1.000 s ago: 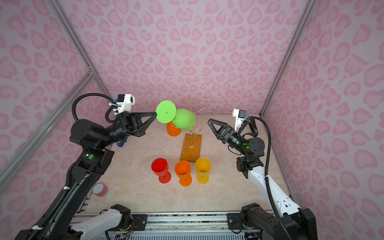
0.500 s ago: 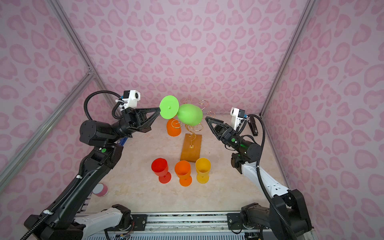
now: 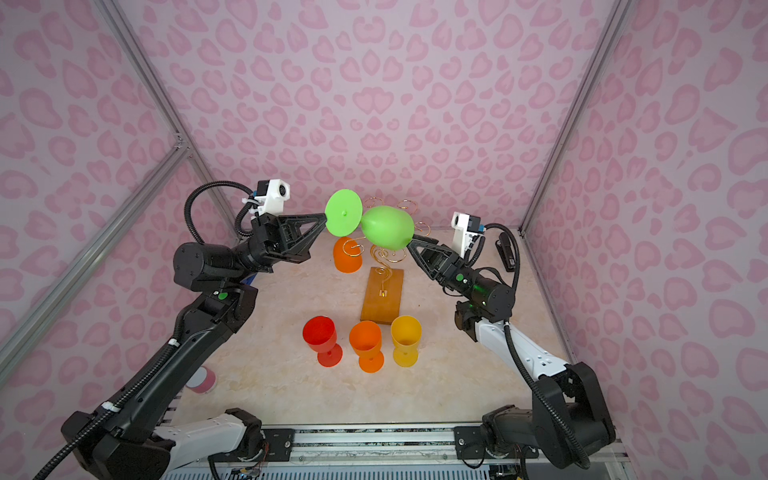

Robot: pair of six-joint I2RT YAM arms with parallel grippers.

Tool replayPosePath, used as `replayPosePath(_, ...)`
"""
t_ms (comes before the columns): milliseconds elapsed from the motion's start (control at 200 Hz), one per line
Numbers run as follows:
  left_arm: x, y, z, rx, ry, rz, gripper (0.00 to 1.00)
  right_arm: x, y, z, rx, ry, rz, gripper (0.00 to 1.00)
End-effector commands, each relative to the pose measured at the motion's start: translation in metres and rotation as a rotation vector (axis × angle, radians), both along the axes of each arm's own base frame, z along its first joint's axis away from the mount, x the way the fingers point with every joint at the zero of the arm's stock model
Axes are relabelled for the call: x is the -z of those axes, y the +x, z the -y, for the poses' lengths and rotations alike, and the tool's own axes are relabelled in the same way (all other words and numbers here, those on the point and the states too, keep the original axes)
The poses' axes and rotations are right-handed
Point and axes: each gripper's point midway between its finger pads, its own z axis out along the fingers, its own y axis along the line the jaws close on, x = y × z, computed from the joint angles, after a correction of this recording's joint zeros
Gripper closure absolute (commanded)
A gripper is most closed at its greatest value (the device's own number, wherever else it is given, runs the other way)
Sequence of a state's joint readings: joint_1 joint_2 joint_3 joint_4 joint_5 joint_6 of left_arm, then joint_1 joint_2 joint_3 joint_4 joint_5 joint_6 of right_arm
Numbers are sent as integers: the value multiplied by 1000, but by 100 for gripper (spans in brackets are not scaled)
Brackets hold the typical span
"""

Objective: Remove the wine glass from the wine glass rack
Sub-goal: 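Close the right gripper on the green bowl while the left gripper opens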

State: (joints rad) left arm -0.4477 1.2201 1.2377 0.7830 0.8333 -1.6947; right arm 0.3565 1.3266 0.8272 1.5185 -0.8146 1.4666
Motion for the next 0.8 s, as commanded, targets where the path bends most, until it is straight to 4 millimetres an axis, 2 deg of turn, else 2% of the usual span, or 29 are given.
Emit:
replayPosePath(0, -8, -5, -1, 13, -38, 42, 98, -7, -10, -1, -13, 5, 57, 34)
replayPosePath(240, -7, -1, 2, 33, -55, 37, 98, -11, -12, -7, -33, 0, 73, 43)
replayPosePath(310, -7, -1, 3, 38, -58, 36, 98, -10, -12, -9, -41, -5, 73, 51)
replayPosePath(475, -5, 1, 4, 39, -57, 34, 98, -9, -12, -9, -36, -3, 72, 60)
replayPosePath(695, 1, 4, 5, 44, -62, 19, 98, -12, -16, -5, -16, 13, 84, 80)
replayPosePath(795, 2, 6, 5, 41, -66, 21, 94, -15, -18, 0, 0, 35, 83, 89)
